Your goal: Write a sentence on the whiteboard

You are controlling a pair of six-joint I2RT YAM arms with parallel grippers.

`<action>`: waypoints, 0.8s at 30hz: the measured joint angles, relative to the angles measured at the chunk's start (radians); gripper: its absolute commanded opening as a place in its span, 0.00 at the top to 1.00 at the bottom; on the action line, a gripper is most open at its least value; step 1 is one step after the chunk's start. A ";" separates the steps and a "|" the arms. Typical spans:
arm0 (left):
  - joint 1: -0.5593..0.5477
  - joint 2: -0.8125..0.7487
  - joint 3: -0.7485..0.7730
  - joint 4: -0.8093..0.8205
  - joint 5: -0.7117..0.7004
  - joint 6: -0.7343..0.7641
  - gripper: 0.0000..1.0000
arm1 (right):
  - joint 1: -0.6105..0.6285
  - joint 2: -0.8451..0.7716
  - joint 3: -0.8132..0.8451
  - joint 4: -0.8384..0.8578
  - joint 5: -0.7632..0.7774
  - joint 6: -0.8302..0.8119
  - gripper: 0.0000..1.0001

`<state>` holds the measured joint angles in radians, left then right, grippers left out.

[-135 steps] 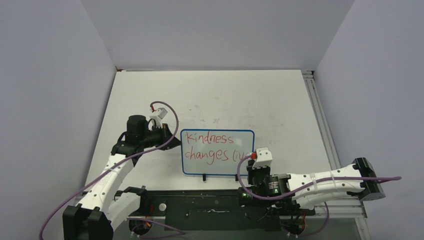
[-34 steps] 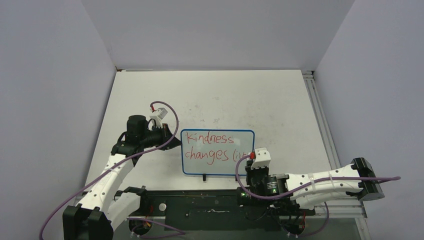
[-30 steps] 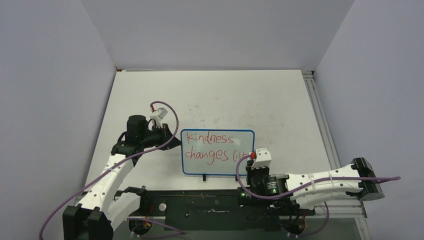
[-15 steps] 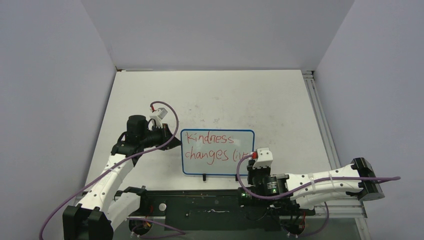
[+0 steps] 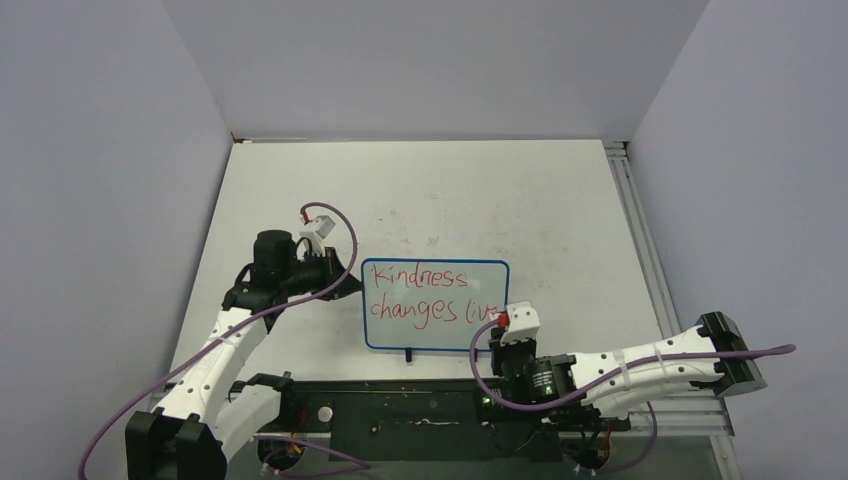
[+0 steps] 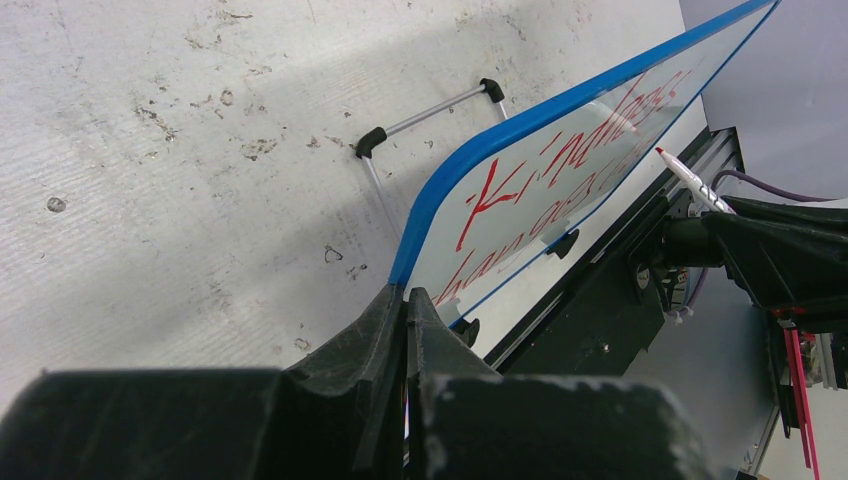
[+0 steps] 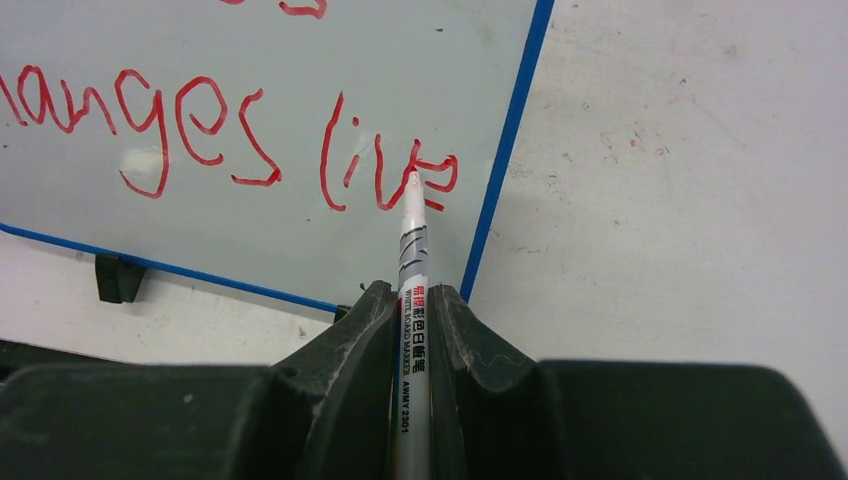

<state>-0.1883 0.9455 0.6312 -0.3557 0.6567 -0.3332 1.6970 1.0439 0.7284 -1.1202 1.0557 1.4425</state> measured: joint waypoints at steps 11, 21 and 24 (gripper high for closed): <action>0.000 0.000 0.000 0.000 0.000 0.000 1.00 | 0.000 0.006 0.000 -0.035 0.000 0.038 0.95; 0.000 0.000 0.000 0.000 0.003 0.000 1.00 | -0.035 0.006 0.000 -0.010 -0.004 -0.002 0.95; 0.000 0.000 0.000 0.000 0.003 0.000 1.00 | -0.051 0.006 0.000 0.006 -0.009 -0.024 0.95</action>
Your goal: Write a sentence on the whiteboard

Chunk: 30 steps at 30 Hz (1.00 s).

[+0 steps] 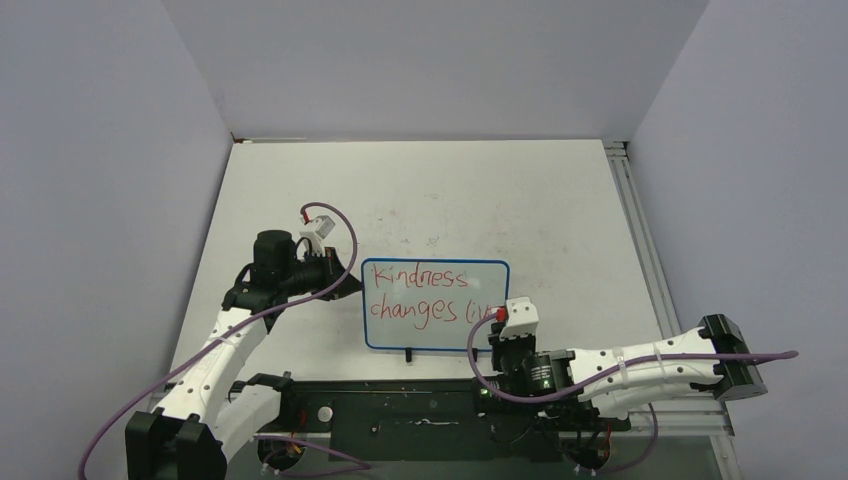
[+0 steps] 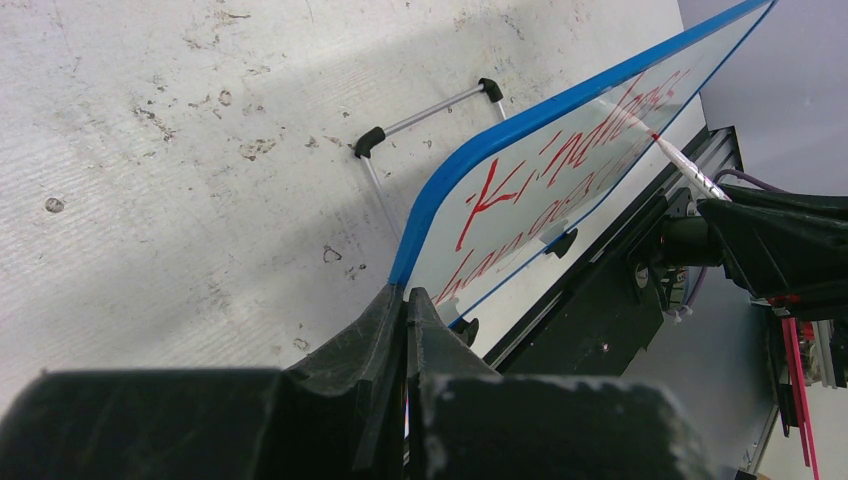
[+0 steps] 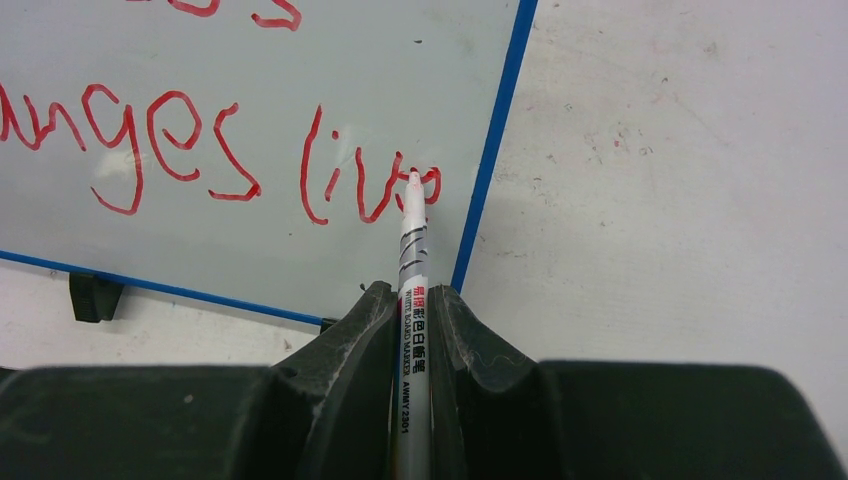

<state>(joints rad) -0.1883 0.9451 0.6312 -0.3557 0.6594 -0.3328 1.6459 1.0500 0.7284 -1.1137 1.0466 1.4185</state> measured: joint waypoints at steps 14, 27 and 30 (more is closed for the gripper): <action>0.000 -0.001 0.000 0.000 0.001 0.000 1.00 | -0.016 0.000 0.000 0.040 -0.023 -0.048 0.95; 0.000 -0.001 0.000 0.000 0.003 0.000 1.00 | -0.013 0.003 0.000 0.023 -0.042 -0.010 0.95; 0.000 -0.002 0.000 0.000 0.003 0.000 1.00 | -0.008 0.003 0.000 0.014 -0.044 0.002 0.95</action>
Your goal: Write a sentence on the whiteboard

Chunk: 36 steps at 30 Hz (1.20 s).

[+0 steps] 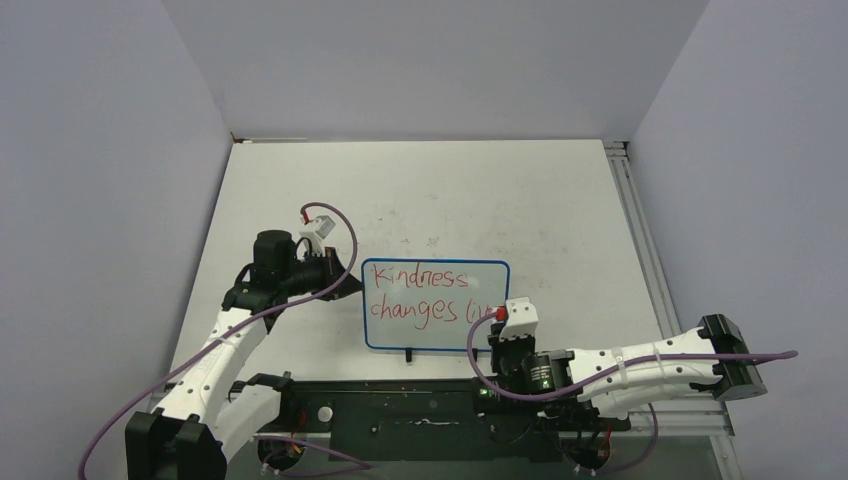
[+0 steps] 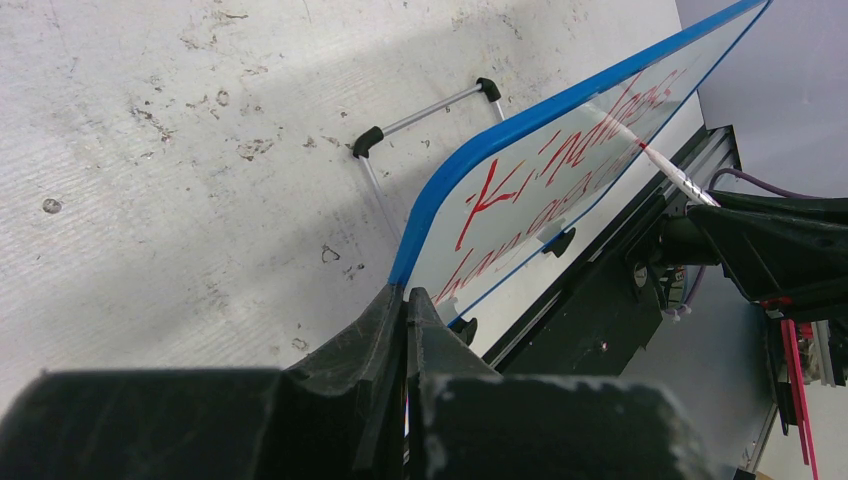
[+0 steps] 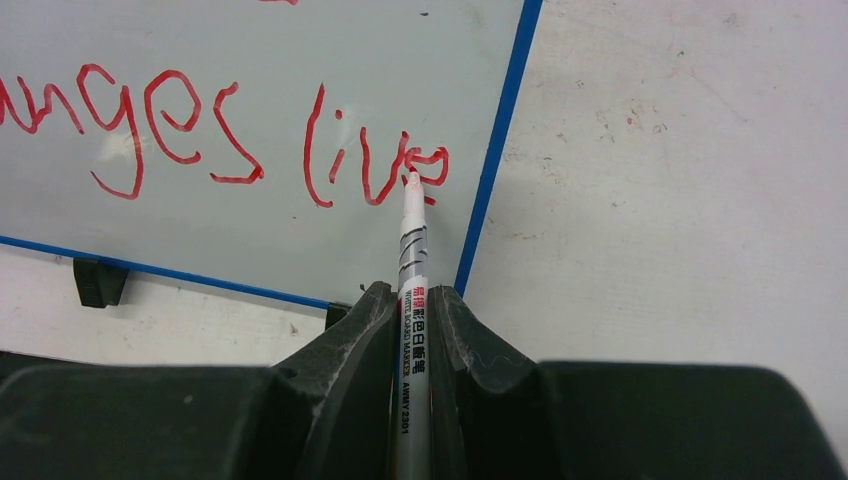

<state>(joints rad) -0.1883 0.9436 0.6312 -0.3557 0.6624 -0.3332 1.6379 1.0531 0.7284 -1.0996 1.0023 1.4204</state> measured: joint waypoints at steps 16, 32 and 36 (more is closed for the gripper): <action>0.000 -0.001 0.000 0.000 0.000 -0.001 1.00 | 0.074 -0.037 0.000 -0.043 0.011 0.047 0.95; 0.000 -0.001 0.000 0.000 0.000 -0.003 1.00 | 0.050 -0.029 0.023 -0.175 0.056 0.162 0.95; 0.000 -0.001 0.000 0.000 0.000 -0.003 1.00 | 0.011 -0.043 0.023 -0.151 0.056 0.121 0.95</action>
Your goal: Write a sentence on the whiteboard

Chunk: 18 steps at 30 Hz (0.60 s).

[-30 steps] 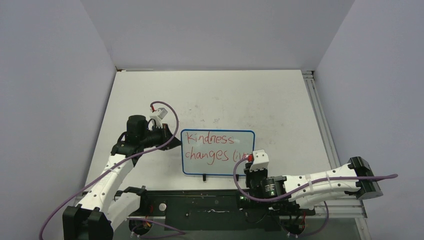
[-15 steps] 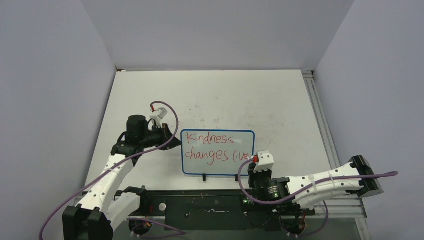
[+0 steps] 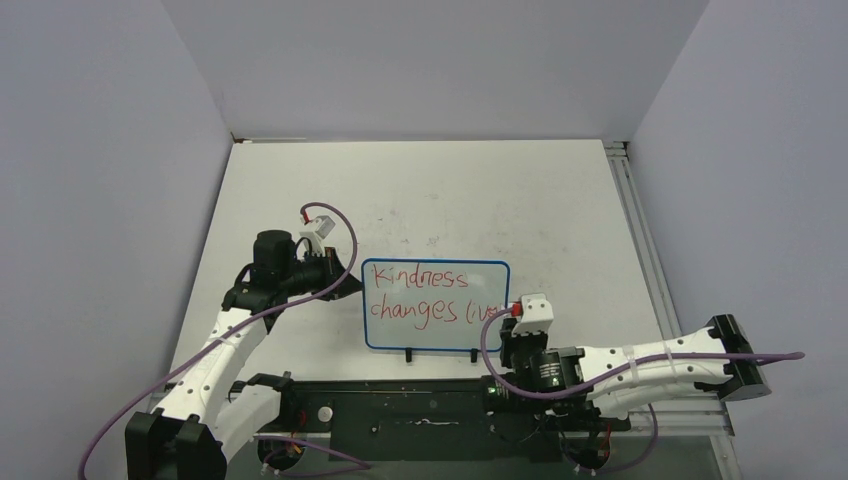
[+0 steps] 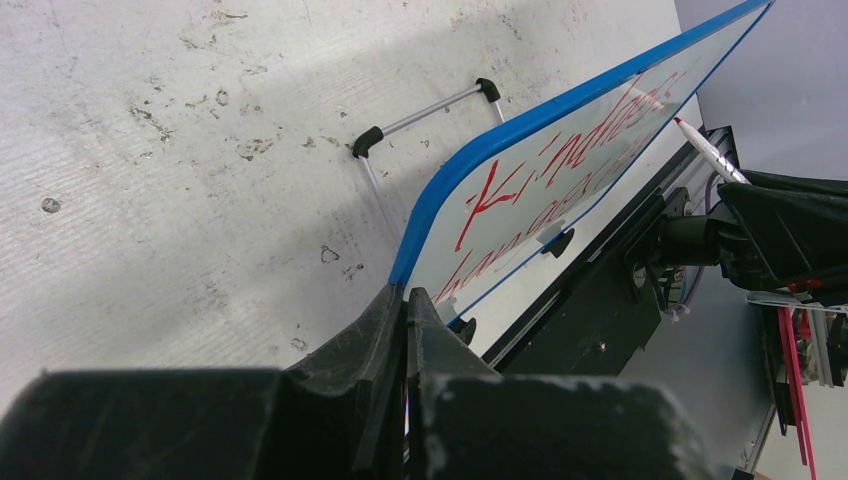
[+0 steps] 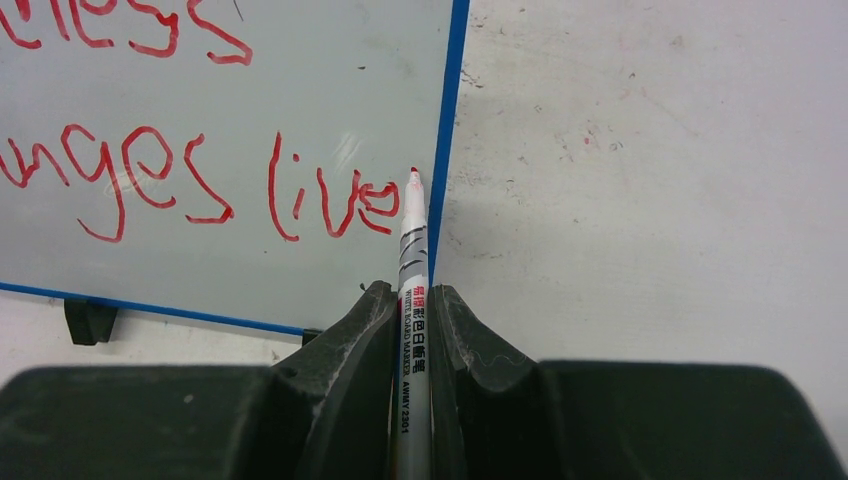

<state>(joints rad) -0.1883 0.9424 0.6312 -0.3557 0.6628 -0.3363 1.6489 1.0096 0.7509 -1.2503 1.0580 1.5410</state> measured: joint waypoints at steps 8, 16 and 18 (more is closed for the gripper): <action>0.000 0.000 0.000 0.000 0.000 0.000 1.00 | -0.027 0.000 0.000 0.040 -0.004 -0.047 0.95; 0.000 0.000 0.000 0.000 0.000 0.000 1.00 | -0.046 0.000 -0.002 0.066 -0.018 -0.082 0.95; 0.000 0.000 0.000 0.000 0.000 0.000 1.00 | -0.046 0.000 -0.003 0.072 -0.021 -0.090 0.95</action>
<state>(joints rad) -0.1883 0.9424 0.6312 -0.3557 0.6632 -0.3367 1.6028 1.0096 0.7483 -1.1782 1.0374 1.4513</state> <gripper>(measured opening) 0.007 0.157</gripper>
